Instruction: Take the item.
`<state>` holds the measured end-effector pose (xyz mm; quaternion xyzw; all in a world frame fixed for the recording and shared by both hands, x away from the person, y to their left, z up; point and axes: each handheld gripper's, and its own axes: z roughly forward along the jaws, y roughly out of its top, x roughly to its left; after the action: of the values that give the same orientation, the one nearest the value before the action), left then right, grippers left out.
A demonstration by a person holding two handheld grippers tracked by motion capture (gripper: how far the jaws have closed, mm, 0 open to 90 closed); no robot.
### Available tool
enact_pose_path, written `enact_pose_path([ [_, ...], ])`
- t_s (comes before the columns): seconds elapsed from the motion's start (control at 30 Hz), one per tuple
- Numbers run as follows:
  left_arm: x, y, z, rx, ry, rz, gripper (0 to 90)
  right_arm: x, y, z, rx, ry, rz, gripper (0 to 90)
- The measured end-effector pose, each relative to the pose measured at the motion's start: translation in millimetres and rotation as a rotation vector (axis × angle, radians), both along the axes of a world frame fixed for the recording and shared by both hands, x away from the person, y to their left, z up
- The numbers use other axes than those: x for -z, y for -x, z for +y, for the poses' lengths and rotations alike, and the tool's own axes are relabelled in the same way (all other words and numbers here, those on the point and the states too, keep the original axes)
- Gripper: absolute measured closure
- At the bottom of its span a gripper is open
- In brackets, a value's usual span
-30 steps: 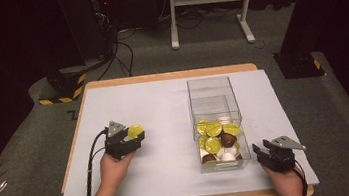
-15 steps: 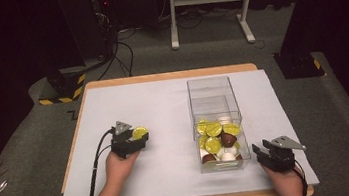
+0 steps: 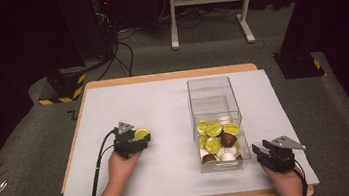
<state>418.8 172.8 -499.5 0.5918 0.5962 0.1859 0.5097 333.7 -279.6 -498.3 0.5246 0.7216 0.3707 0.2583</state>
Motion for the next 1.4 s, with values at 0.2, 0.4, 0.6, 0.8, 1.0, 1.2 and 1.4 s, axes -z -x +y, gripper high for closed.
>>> enact_pose_path([
  [0.2,1.0,-0.8,-1.1,-0.007,0.005,0.001,40.1,0.0,0.2,0.3,-0.003,0.003,-0.001,53.3],
  [0.4,1.4,-0.1,-2.1,-0.007,-0.009,-0.002,37.0,0.0,0.3,0.5,-0.003,0.004,0.001,53.4],
  [0.6,0.4,2.3,-0.9,-0.008,-0.042,-0.014,29.1,0.0,0.5,0.8,-0.001,0.003,0.002,53.3],
  [0.8,-6.7,9.8,1.2,-0.011,-0.039,-0.042,28.1,0.1,0.5,0.9,-0.001,0.004,0.003,53.3],
  [1.0,-13.3,21.1,6.5,-0.008,-0.028,-0.068,28.7,0.1,0.3,0.9,-0.001,0.007,0.002,53.3],
  [1.2,-16.2,33.5,15.8,-0.004,-0.043,-0.076,31.2,0.2,0.4,1.0,0.0,0.009,0.002,53.3],
  [1.4,-15.4,46.4,27.5,0.03,-0.085,-0.065,33.2,0.1,0.5,0.7,0.002,0.006,0.001,53.3],
])
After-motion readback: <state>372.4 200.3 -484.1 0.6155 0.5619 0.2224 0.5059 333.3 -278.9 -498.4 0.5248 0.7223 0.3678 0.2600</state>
